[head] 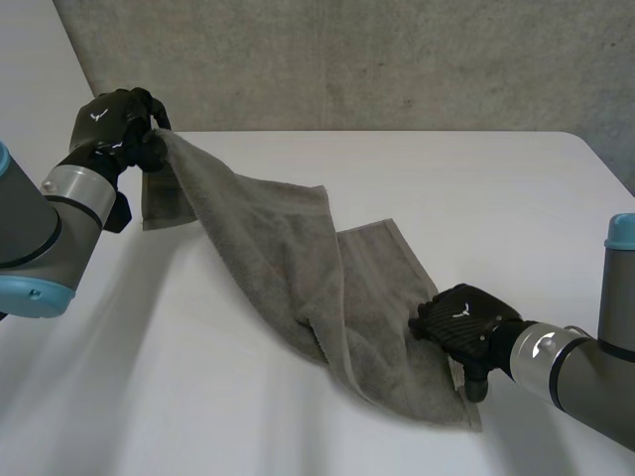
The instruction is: Fold the towel.
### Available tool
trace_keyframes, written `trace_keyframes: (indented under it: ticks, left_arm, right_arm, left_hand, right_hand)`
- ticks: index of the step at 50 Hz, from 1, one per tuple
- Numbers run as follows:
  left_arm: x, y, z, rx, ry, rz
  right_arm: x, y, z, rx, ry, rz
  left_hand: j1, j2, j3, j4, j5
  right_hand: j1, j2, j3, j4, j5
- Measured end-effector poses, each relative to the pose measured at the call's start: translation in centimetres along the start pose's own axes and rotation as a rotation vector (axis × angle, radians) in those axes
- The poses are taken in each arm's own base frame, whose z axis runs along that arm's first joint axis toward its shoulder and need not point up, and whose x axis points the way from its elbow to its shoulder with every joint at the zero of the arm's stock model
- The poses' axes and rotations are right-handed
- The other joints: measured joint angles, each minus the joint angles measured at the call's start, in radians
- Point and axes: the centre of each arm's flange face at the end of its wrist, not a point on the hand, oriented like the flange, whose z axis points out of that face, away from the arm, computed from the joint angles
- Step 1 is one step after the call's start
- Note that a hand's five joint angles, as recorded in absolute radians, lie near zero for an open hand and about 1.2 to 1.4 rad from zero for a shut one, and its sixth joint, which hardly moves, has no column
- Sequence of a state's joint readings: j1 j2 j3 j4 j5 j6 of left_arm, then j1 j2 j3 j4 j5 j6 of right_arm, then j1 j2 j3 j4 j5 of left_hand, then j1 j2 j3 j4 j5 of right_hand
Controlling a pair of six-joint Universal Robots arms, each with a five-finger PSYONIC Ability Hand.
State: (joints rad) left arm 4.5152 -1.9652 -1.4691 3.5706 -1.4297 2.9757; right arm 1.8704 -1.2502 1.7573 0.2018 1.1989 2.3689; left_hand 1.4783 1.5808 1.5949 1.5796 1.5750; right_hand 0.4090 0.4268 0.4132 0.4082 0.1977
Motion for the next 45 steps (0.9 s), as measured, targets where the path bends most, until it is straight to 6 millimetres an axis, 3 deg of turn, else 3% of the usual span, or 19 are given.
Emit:
trace_keyframes:
  ticks: [14,28,45]
  left_arm:
    - [0.1,0.0,0.0,0.0,-0.001,0.002]
    - [0.3,0.1,-0.1,-0.003,0.003,0.002]
    - [0.3,0.4,-0.2,-0.011,0.003,0.0]
  right_arm:
    - [-1.2,1.1,-1.0,-0.036,-0.025,0.169]
    - [-3.0,2.5,-1.3,-0.045,-0.055,0.204]
    - [-2.6,2.7,-0.2,0.016,-0.005,0.178]
  left_hand:
    - [0.0,0.0,0.0,0.0,0.0]
    - [0.0,0.0,0.0,0.0,0.0]
    - [0.0,0.0,0.0,0.0,0.0]
  right_hand:
    - [0.0,0.0,0.0,0.0,0.006]
    - [0.0,0.0,0.0,0.0,0.027]
    - [0.292,0.277,0.288,0.289,0.32]
